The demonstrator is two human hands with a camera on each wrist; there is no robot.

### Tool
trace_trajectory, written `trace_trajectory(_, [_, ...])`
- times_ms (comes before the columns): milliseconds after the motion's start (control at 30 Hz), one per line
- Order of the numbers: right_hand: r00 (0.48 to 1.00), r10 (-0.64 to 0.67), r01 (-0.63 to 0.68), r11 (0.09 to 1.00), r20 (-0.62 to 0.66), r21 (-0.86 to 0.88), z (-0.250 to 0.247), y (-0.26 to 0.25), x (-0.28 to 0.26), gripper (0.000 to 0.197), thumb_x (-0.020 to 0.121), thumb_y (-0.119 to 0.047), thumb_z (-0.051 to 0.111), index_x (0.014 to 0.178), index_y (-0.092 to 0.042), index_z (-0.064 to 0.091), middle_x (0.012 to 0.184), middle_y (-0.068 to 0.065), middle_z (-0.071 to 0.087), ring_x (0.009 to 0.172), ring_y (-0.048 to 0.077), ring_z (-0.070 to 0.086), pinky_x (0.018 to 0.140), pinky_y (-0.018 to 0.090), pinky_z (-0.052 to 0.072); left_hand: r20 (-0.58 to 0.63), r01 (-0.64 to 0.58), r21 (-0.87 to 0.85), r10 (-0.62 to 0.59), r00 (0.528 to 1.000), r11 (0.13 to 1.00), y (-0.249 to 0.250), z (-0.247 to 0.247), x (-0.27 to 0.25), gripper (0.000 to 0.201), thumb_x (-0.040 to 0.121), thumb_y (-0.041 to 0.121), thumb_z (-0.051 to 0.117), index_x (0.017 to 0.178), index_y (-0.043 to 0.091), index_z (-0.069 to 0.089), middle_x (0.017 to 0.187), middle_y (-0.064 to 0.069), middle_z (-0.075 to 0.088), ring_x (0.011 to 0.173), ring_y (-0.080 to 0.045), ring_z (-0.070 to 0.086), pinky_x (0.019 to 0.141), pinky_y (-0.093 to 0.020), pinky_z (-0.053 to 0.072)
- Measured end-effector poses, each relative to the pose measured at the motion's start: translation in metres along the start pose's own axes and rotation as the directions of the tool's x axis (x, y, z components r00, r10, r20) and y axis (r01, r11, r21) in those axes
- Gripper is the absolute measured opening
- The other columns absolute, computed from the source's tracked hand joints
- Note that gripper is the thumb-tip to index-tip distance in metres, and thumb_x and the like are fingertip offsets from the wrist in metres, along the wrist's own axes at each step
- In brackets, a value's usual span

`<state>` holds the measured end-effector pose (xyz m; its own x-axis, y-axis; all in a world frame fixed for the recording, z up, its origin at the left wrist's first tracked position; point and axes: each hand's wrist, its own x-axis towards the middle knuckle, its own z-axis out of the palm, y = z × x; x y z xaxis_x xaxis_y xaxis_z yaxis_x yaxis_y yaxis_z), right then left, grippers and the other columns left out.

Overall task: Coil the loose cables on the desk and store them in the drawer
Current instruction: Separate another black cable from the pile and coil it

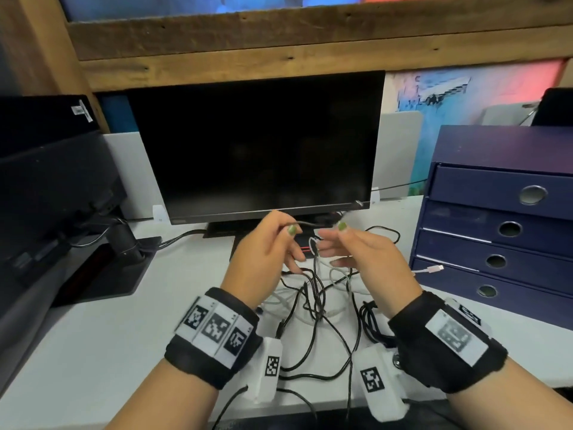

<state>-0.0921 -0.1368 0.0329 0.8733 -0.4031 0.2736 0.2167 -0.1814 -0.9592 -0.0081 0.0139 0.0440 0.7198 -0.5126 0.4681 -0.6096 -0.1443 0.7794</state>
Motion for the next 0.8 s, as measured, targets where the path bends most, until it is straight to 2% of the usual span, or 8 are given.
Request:
trace_trajectory(233, [0.998,0.064,-0.060,0.955,-0.004,0.289,0.004,-0.007,0.001,0.028,0.100,-0.008,0.033,0.097,-0.006,0.060,0.074,0.010,0.070,0.078,0.026,0.070,0.080,0.036,0.057,0.214,-0.112,0.218,0.065,0.975,0.969,-0.002,0.013,-0.021,0.024,0.099,0.032,0.045,0.103,0.029,0.068,0.089,0.010,0.068,0.084,-0.001,0.061,0.081,-0.030,0.050])
trace_trajectory(367, [0.999,0.047,-0.045,0.979,-0.003,0.199,-0.009,-0.003,0.001,0.029,0.102,-0.011,0.033,0.116,-0.012,0.059,0.051,-0.001,0.035,0.044,0.016,0.039,0.049,0.031,0.050,-0.069,-0.166,0.250,0.188,0.980,0.954,0.007,0.006,-0.023,0.012,0.095,0.024,0.051,0.089,0.027,0.061,0.088,0.013,0.056,0.086,-0.001,0.054,0.073,-0.008,0.040])
trace_trajectory(467, [0.994,-0.096,0.108,0.888,0.050,-0.447,-0.018,0.001,-0.002,0.038,0.102,-0.014,0.036,0.137,-0.020,0.050,0.094,-0.010,0.060,0.081,0.016,0.057,0.073,0.027,0.045,-0.266,-0.298,0.261,0.365,0.892,0.918,0.026,-0.005,-0.024,0.010,0.095,0.015,0.052,0.097,0.023,0.056,0.095,0.013,0.053,0.089,-0.001,0.053,0.077,-0.008,0.040])
trace_trajectory(533, [0.984,-0.152,0.175,0.778,0.089,-0.604,-0.021,0.003,-0.007,0.041,0.102,-0.015,0.037,0.141,-0.024,0.044,0.130,0.000,0.058,0.118,0.020,0.055,0.094,0.019,0.041,-0.279,-0.366,0.276,0.438,0.854,0.889,0.036,-0.009,-0.026,0.015,0.097,0.018,0.045,0.104,0.021,0.058,0.099,0.014,0.054,0.094,0.000,0.053,0.080,-0.010,0.040])
trace_trajectory(600, [0.976,-0.201,0.214,0.801,0.086,-0.559,-0.020,0.002,-0.013,0.041,0.100,-0.018,0.042,0.136,-0.036,0.047,0.116,0.003,0.066,0.108,0.019,0.060,0.081,0.006,0.040,-0.191,-0.294,0.193,0.330,0.925,0.936,0.042,-0.008,-0.029,0.030,0.100,0.034,0.036,0.095,0.023,0.063,0.088,0.012,0.061,0.087,-0.004,0.059,0.076,-0.016,0.044])
trace_trajectory(667, [0.963,-0.245,0.258,0.721,0.112,-0.643,-0.015,-0.004,-0.015,0.041,0.099,-0.023,0.045,0.132,-0.046,0.046,0.099,-0.006,0.067,0.091,0.011,0.059,0.074,0.009,0.040,-0.015,-0.052,0.063,0.053,0.998,0.997,0.046,-0.004,-0.031,0.055,0.097,0.056,0.028,0.079,0.022,0.067,0.073,0.001,0.066,0.067,-0.008,0.062,0.067,-0.026,0.047])
trace_trajectory(733, [0.942,-0.291,0.326,0.671,0.169,-0.666,-0.012,-0.009,-0.018,0.043,0.098,-0.024,0.047,0.132,-0.049,0.044,0.101,-0.011,0.065,0.091,0.007,0.056,0.077,0.014,0.042,0.146,0.141,0.060,-0.149,0.978,0.988,0.047,0.001,-0.035,0.062,0.089,0.067,0.031,0.075,0.017,0.066,0.067,-0.004,0.068,0.056,-0.014,0.062,0.061,-0.030,0.048])
trace_trajectory(800, [0.912,-0.357,0.397,0.652,0.201,-0.646,-0.010,-0.014,-0.020,0.046,0.097,-0.022,0.047,0.133,-0.050,0.040,0.096,-0.007,0.066,0.088,0.009,0.057,0.079,0.026,0.047,0.163,0.163,0.146,-0.187,0.969,0.976,0.043,0.008,-0.038,0.042,0.088,0.058,0.047,0.081,0.019,0.059,0.068,-0.005,0.067,0.058,-0.017,0.062,0.061,-0.030,0.049])
